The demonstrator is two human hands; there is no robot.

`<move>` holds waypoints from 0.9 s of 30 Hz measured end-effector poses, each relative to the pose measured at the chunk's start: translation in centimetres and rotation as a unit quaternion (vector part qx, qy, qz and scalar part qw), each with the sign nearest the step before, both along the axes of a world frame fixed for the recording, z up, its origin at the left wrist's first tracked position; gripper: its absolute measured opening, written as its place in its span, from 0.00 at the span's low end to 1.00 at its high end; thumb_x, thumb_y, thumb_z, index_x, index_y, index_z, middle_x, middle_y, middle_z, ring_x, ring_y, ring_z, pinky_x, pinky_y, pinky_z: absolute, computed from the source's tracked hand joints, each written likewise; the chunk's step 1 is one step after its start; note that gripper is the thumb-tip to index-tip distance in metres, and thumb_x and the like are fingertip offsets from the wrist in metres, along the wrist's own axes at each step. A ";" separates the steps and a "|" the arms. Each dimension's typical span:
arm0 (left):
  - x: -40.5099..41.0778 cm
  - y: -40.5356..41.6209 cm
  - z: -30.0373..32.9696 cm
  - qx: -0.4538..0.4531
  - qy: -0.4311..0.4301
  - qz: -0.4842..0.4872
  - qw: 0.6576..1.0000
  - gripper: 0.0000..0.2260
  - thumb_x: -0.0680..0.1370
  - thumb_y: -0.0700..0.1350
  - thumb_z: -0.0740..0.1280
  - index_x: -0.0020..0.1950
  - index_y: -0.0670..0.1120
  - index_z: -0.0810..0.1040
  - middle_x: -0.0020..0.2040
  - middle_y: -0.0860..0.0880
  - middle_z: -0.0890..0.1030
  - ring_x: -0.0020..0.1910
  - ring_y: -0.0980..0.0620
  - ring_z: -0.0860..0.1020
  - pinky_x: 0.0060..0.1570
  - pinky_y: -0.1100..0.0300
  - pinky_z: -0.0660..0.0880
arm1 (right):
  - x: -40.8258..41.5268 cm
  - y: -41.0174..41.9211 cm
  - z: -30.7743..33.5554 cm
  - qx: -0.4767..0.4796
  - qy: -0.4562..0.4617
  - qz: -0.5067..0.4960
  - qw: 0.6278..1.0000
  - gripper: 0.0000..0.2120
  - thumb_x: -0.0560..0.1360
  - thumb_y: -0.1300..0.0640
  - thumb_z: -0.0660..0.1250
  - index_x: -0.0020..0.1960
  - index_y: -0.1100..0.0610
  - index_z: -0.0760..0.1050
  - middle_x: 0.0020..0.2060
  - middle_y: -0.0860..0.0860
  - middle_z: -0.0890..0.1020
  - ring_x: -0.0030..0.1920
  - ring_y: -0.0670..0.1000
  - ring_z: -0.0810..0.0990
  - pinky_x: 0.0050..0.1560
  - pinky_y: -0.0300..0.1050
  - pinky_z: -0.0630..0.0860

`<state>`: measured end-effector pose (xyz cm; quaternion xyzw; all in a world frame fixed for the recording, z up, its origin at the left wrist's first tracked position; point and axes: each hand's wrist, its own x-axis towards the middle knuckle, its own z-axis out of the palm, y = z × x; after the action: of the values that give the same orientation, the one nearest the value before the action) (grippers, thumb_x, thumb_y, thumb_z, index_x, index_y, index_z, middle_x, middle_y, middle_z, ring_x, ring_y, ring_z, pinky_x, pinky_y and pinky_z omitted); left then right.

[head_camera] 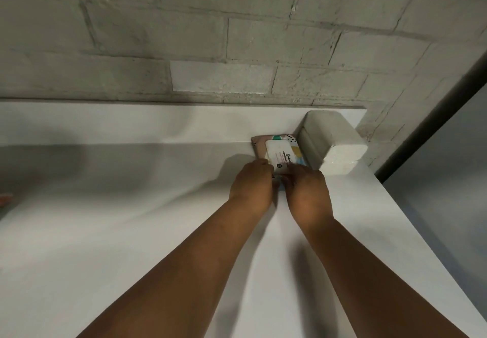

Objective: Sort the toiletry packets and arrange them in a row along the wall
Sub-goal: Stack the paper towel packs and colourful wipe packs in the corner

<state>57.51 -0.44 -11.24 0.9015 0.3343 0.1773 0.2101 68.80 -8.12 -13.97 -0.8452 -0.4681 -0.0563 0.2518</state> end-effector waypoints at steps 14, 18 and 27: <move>-6.8 0.0 3.3 -0.046 -0.091 0.053 0.993 0.16 0.79 0.47 0.64 0.64 0.41 0.76 0.63 0.43 0.77 0.62 0.45 0.74 0.62 0.59 0.67 | -5.3 0.6 4.3 0.030 -0.056 0.034 0.997 0.15 0.74 0.51 0.64 0.51 0.60 0.82 0.48 0.61 0.83 0.47 0.64 0.80 0.52 0.52 0.75; -11.9 1.7 5.8 -0.007 -0.091 0.085 0.992 0.15 0.80 0.48 0.62 0.64 0.43 0.76 0.63 0.44 0.77 0.62 0.45 0.74 0.63 0.58 0.68 | -10.9 2.9 6.6 0.043 -0.018 0.099 0.994 0.15 0.75 0.49 0.65 0.54 0.58 0.82 0.51 0.58 0.84 0.53 0.61 0.81 0.60 0.51 0.71; -27.3 5.6 8.4 0.000 -0.074 0.196 0.978 0.15 0.79 0.51 0.63 0.62 0.45 0.76 0.62 0.44 0.77 0.60 0.45 0.76 0.60 0.56 0.72 | -24.7 7.8 9.4 -0.032 0.023 0.198 0.979 0.16 0.77 0.43 0.62 0.60 0.50 0.79 0.59 0.50 0.80 0.59 0.57 0.76 0.61 0.49 0.71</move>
<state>30.23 5.13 -2.79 0.8027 0.4880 0.2818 0.1952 44.12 -0.30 -4.54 -0.7444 -0.6218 0.0289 0.2418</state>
